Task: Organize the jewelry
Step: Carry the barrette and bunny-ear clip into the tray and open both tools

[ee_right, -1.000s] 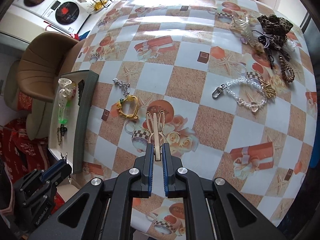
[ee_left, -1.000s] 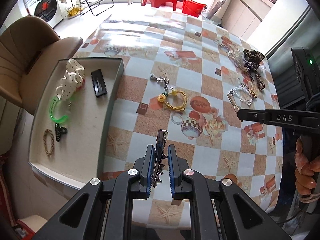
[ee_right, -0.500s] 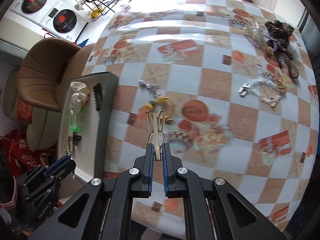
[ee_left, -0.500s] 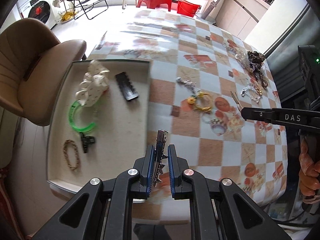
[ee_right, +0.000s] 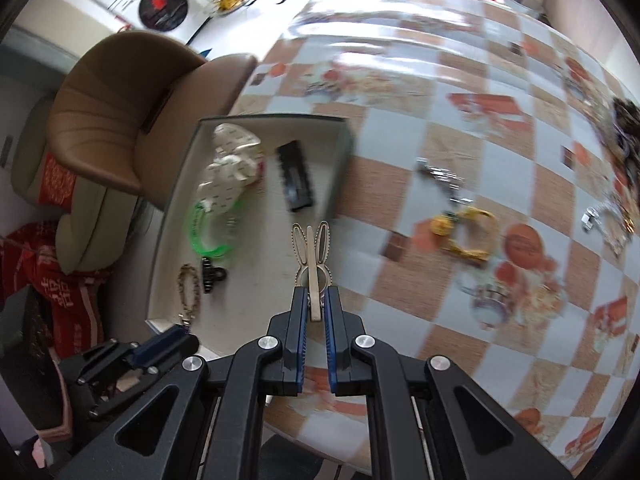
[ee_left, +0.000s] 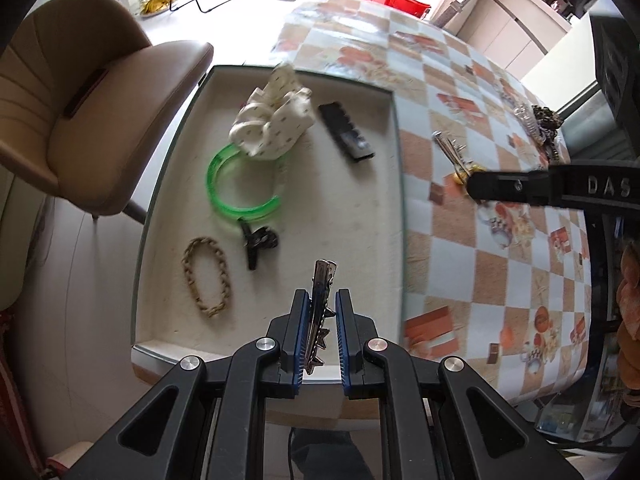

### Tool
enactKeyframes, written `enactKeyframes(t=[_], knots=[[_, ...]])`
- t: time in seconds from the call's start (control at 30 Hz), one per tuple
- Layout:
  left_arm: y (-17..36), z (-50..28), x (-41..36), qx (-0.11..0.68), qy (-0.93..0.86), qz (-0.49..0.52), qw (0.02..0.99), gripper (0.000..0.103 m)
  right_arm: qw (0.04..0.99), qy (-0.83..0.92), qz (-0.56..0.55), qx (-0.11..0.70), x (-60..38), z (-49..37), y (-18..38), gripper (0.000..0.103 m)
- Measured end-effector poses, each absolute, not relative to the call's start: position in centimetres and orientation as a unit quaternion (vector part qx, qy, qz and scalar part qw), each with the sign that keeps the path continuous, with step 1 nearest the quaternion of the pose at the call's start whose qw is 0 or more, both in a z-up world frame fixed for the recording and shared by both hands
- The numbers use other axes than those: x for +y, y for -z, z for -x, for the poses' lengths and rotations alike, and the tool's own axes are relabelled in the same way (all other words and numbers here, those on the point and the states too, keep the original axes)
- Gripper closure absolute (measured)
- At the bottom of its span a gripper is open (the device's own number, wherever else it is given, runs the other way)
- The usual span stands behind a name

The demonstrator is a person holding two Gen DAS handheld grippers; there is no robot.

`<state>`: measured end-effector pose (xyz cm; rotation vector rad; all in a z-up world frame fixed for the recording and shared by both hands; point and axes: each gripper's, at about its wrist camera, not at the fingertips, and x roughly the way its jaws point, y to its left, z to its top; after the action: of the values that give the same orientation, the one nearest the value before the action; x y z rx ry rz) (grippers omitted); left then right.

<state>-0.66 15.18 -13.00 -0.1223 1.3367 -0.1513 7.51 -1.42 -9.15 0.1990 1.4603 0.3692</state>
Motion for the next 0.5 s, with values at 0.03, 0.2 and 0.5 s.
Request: enactKeyframes(t=[0.03, 0.2, 0.5], knots=[[13.4, 0.7, 15.4, 0.621, 0.07, 0.057, 0.778, 0.086, 0.724, -0.171, -0.086, 0.663, -0.7, -7.7, 9.3, 0.094], [15.6, 0.9, 16.1, 0.636, 0.067, 0.058, 0.767, 0.086, 0.713, -0.188, -0.065, 0.672, 2.4, -8.5, 10.6, 0.094], [18.6, 0.7, 16.7, 0.648, 0.045, 0.039, 0.76, 0.086, 0.701, -0.193, -0.041, 0.685, 5.1, -9.8, 13.5, 0.094]])
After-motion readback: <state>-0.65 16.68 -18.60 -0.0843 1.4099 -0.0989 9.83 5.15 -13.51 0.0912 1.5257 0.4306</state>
